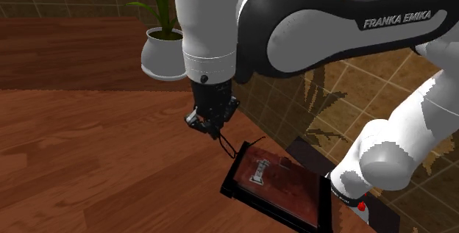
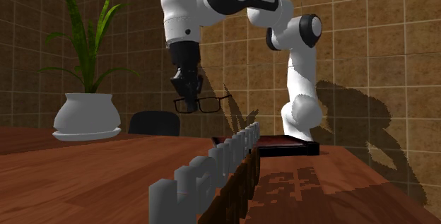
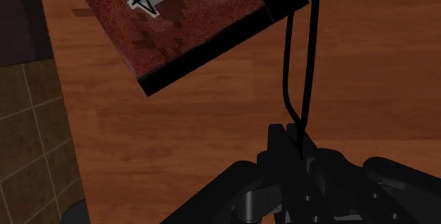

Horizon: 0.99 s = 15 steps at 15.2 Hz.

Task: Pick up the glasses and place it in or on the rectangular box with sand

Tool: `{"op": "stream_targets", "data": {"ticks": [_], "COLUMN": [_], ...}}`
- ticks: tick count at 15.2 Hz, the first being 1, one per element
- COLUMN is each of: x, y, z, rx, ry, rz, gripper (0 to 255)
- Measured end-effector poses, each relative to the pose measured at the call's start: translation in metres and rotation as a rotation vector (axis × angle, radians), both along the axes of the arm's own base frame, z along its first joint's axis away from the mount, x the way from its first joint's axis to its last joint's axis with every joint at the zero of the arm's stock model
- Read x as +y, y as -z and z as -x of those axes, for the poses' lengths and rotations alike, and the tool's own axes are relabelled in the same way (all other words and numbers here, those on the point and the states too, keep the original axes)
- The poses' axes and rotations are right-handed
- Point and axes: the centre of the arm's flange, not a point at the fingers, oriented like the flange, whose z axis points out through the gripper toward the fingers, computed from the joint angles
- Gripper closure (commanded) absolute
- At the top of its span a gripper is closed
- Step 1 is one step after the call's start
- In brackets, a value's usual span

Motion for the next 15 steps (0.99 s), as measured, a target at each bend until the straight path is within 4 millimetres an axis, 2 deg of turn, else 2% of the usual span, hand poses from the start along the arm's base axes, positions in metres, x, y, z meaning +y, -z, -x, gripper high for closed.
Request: {"op": "stream_targets", "data": {"ticks": [14, 15], "x": [-0.046, -0.048], "y": [-0.013, -0.010], "z": [0.178, 0.184], "rx": [0.000, 0.000], "ry": [-0.001, -0.001], "rz": [-0.001, -0.001], "gripper": [255, 255]}}
